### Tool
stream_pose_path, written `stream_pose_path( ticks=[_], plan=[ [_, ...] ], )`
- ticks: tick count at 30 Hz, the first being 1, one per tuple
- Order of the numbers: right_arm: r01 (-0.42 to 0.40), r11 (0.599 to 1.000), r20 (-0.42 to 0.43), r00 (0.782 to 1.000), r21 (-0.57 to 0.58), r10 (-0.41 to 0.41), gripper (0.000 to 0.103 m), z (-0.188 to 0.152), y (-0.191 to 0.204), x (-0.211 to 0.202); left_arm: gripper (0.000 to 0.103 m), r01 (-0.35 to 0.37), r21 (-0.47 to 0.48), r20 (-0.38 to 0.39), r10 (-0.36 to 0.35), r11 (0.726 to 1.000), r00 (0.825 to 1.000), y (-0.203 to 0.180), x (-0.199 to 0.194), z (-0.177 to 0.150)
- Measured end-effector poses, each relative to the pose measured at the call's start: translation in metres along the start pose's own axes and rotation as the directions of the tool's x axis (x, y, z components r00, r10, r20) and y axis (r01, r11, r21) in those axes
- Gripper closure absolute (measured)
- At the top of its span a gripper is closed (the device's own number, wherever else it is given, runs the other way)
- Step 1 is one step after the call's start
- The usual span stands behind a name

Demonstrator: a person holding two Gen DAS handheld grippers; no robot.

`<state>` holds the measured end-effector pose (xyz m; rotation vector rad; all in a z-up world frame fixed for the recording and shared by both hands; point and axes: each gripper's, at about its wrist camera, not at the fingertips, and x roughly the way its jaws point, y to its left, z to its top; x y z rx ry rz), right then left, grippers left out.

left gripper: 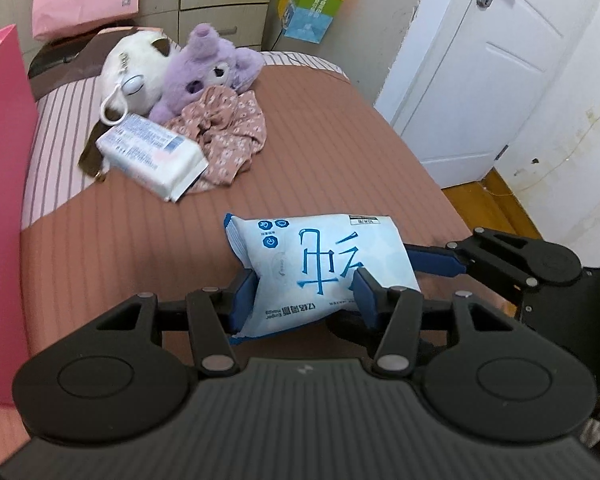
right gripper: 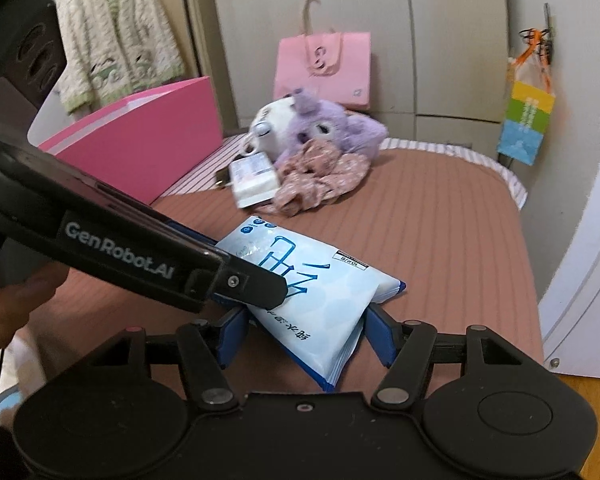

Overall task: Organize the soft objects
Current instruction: 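Lift the wipes pack with both grippers and carry it over the pink box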

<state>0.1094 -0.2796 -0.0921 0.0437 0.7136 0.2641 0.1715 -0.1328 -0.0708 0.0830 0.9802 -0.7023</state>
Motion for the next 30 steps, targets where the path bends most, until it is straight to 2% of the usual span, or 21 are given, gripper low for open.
stream_pose_path(
  ticks=[7, 15, 20, 24, 30],
  plan=[
    [-0.041, 0.998, -0.049, 0.998, -0.055, 0.038, 0.035, 0.008, 0.024, -0.021, 0.052, 0.055, -0.026, -0.036, -0.056, 0.998, 0.998, 0.010, -0.034, -0.012],
    [-0.046, 0.977, -0.060, 0.998, -0.208, 0.034, 0.035, 0.026, 0.068, -0.041, 0.052, 0.040, -0.069, 0.020, -0.038, 0.997, 0.999, 0.021, -0.083, -0.032],
    [-0.075, 0.968, -0.065, 0.996, -0.238, 0.062, 0.035, 0.038, 0.090, -0.062, 0.052, 0.040, -0.061, 0.065, -0.036, 0.997, 0.997, 0.024, -0.118, -0.041],
    [-0.106, 0.962, -0.049, 0.994, -0.251, 0.096, 0.035, 0.050, 0.104, -0.074, 0.052, 0.006, -0.047, 0.122, 0.000, 0.999, 0.993, 0.025, -0.147, -0.047],
    [-0.106, 0.941, 0.014, 0.993, -0.321, 0.117, 0.035, 0.068, 0.134, -0.082, 0.052, -0.036, -0.036, 0.188, 0.042, 0.999, 0.981, 0.038, -0.183, -0.045]
  ],
)
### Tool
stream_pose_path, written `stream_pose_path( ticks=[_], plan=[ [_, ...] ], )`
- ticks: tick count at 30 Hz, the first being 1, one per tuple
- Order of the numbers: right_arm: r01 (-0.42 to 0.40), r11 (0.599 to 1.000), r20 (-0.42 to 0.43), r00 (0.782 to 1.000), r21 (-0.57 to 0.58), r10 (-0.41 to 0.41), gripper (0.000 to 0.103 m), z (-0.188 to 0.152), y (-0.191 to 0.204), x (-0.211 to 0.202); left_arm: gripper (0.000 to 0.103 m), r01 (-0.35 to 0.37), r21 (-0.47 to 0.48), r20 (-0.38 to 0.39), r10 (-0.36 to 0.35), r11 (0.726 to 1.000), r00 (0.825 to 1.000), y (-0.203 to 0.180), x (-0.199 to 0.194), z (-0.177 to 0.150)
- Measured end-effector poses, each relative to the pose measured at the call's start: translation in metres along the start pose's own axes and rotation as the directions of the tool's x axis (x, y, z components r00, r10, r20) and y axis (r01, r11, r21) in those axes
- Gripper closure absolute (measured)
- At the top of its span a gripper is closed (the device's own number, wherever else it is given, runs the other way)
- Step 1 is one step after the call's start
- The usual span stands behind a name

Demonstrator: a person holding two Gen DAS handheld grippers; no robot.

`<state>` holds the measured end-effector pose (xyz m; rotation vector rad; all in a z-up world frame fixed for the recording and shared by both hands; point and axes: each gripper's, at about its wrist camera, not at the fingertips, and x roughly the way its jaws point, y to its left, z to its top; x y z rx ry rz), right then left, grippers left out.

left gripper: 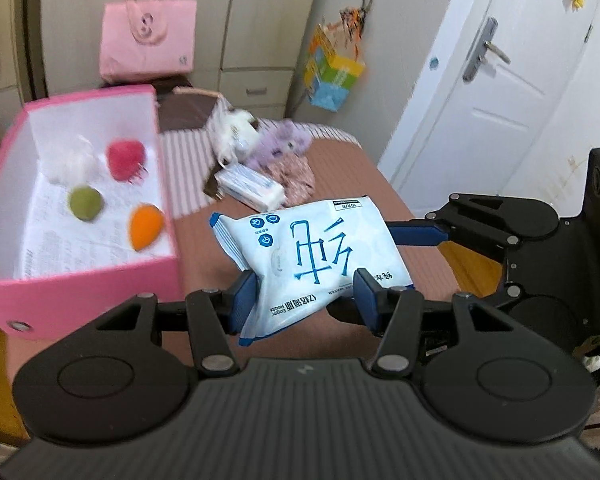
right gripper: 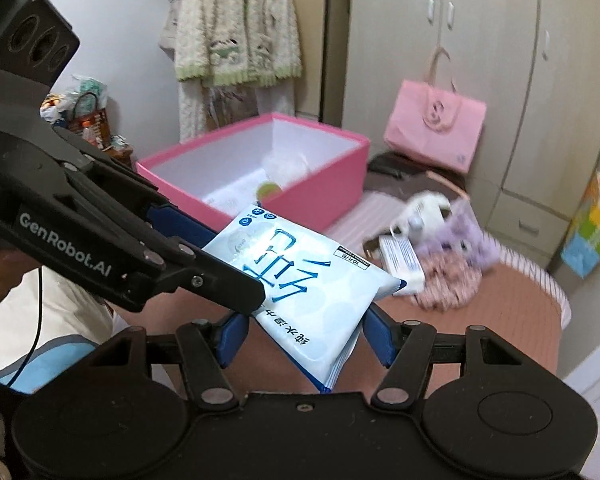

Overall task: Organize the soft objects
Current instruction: 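Lift the wipes pack with both grippers and carry it over the pink box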

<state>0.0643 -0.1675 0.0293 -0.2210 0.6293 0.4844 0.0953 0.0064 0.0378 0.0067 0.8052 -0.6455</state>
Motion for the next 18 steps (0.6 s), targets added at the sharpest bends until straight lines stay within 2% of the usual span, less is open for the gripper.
stream_pose_path(
  ticks=[9, 18],
  plan=[
    [-0.020, 1.000, 0.078, 0.997, -0.017, 0.021, 0.034, 0.045, 0.015, 0.024, 0.052, -0.056, -0.026, 0.120, 0.058, 0.998, 0.991, 0.042, -0.023, 0.017],
    [-0.138, 0.990, 0.063, 0.989, 0.022, 0.137, 0.033, 0.092, 0.024, 0.088, 0.052, -0.100, -0.131, 0.161, 0.120, 0.986, 0.980, 0.117, -0.030, 0.028]
  ],
)
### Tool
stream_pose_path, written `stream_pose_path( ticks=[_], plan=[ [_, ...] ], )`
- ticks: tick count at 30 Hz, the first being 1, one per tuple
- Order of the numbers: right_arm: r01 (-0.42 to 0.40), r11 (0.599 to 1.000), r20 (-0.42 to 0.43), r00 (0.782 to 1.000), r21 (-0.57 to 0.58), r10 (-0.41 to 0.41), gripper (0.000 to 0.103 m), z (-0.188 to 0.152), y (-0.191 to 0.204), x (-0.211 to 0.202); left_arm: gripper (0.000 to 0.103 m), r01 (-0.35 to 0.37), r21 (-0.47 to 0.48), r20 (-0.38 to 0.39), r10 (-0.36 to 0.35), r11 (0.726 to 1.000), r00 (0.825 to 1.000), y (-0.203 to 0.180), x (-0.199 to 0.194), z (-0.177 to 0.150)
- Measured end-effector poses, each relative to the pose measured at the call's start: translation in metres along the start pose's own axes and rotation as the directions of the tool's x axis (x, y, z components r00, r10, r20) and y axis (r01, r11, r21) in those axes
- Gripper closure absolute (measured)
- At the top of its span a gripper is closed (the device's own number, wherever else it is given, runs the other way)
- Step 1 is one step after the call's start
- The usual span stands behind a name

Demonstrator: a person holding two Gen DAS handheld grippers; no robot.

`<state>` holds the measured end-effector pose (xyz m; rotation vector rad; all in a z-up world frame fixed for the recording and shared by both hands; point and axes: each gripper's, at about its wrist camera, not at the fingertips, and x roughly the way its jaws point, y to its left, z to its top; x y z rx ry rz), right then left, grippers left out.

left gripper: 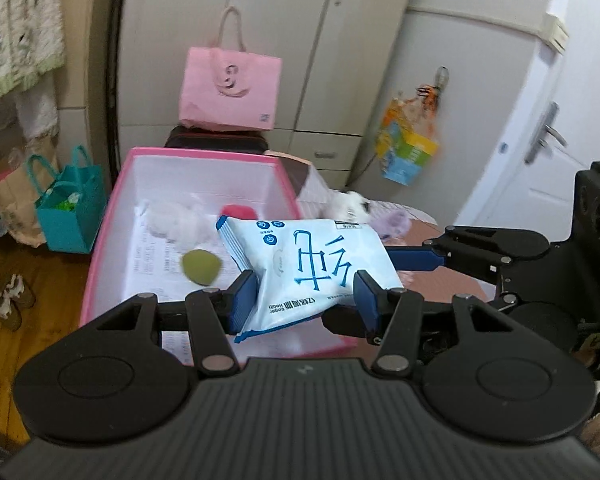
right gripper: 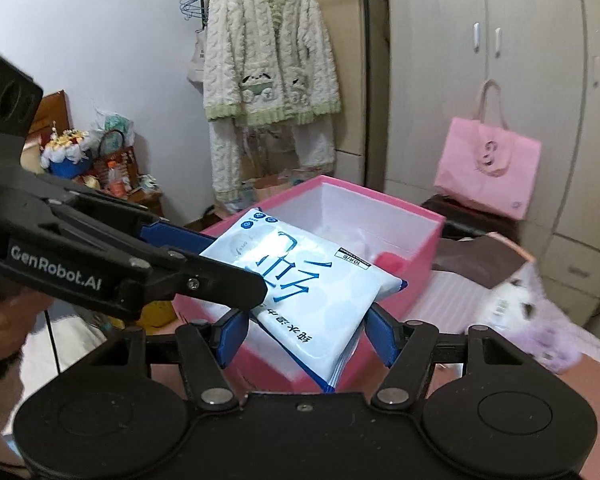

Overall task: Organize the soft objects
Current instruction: 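Lift the wipes pack with both grippers and carry it over the pink box, then open both grippers to drop the wipes pack into the box, then move the left gripper to the small white wipes pack while the right gripper approaches the pink floral scrunchie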

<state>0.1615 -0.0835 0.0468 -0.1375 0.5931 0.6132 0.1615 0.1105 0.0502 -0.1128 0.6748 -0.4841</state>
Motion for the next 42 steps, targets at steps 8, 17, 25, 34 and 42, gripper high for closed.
stream_pose_path(
  ticks=[8, 17, 25, 34, 42],
  plan=[
    [-0.047, 0.999, -0.064, 0.997, 0.019, 0.048, 0.032, 0.006, 0.005, 0.060, 0.052, -0.018, -0.048, -0.081, 0.014, 0.999, 0.997, 0.054, 0.036, 0.002],
    [-0.057, 0.998, -0.145, 0.987, 0.039, 0.062, 0.032, 0.007, -0.003, 0.104, 0.052, -0.047, 0.020, -0.135, 0.049, 0.999, 0.990, 0.078, 0.068, 0.003],
    [-0.045, 0.999, -0.159, 0.986, 0.008, 0.046, 0.032, 0.010, -0.005, 0.106, 0.052, -0.072, 0.037, -0.069, 0.074, 0.997, 0.995, 0.074, 0.056, 0.002],
    [-0.037, 0.999, -0.155, 0.987, 0.011, 0.038, 0.032, 0.008, -0.004, 0.074, 0.051, -0.018, 0.077, -0.037, 0.021, 0.997, 0.999, 0.045, 0.021, 0.001],
    [-0.157, 0.984, -0.079, 0.983, 0.081, 0.163, 0.032, -0.012, -0.015, 0.026, 0.050, -0.021, 0.203, 0.000, 0.021, 0.979, 1.000, -0.001, -0.006, -0.016]
  ],
)
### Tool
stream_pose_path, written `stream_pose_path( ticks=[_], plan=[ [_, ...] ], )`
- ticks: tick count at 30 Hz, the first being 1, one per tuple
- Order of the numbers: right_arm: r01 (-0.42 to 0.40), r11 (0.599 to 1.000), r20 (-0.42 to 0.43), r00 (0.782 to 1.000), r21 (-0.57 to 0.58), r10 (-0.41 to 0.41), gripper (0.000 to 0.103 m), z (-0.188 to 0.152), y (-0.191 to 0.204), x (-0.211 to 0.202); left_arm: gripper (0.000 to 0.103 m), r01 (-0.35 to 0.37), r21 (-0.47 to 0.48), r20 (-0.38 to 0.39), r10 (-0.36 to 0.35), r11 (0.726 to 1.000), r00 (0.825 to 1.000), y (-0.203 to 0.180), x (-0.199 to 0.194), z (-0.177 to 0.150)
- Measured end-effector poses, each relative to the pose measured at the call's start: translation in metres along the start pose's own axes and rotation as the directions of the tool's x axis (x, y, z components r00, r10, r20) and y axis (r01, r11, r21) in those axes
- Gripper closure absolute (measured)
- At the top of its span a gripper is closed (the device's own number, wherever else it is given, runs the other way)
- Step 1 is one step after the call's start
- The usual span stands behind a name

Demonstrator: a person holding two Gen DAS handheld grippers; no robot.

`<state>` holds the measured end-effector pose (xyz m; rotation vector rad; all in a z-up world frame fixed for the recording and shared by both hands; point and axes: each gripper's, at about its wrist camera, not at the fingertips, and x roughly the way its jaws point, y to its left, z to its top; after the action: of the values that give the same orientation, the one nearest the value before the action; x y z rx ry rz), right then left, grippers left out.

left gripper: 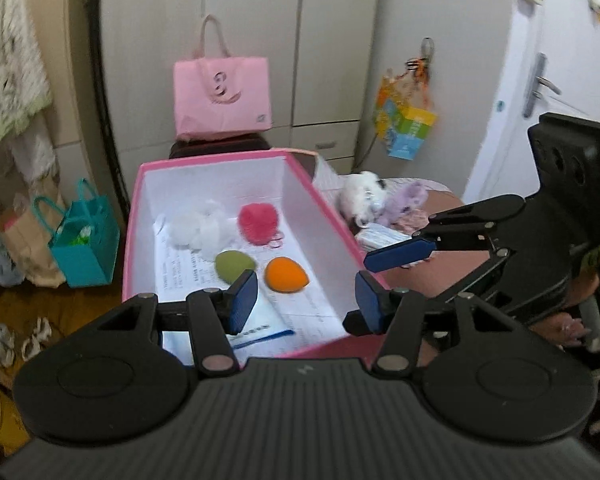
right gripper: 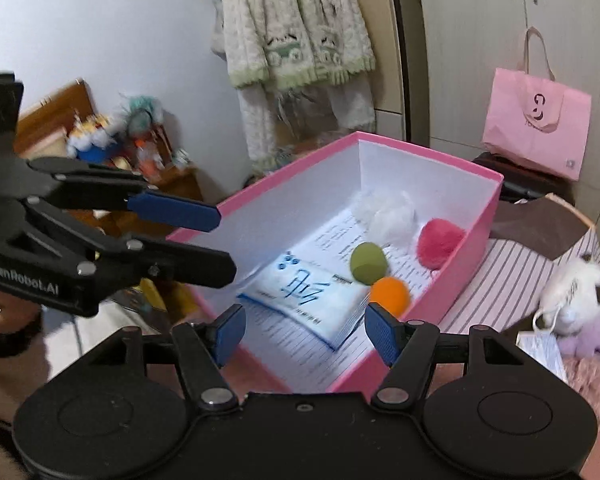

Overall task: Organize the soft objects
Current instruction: 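Move the left gripper to the small white wipes pack while the right gripper approaches the pink floral scrunchie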

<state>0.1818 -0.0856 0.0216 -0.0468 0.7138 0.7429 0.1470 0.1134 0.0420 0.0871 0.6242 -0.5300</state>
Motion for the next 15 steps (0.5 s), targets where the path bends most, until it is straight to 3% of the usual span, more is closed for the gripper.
stream_pose_path(
  ticks=[6, 13, 15],
  plan=[
    [0.063, 0.998, 0.064, 0.996, 0.029, -0.065, 0.032, -0.030, -0.011, -0.048, 0.050, 0.031, 0.061, 0.004, -0.031, 0.998, 1.000, -0.034, -0.008, 0.001],
    [0.206, 0.976, 0.119, 0.970, 0.063, -0.213, 0.031, -0.062, -0.036, -0.096, 0.049, 0.073, 0.061, -0.004, -0.073, 0.995, 0.997, -0.065, 0.009, 0.006],
    [0.211, 0.976, 0.137, 0.966, 0.055, -0.217, 0.030, -0.072, -0.046, -0.102, 0.048, 0.059, 0.060, 0.018, -0.060, 0.996, 0.998, -0.081, 0.017, 0.005]
  ],
)
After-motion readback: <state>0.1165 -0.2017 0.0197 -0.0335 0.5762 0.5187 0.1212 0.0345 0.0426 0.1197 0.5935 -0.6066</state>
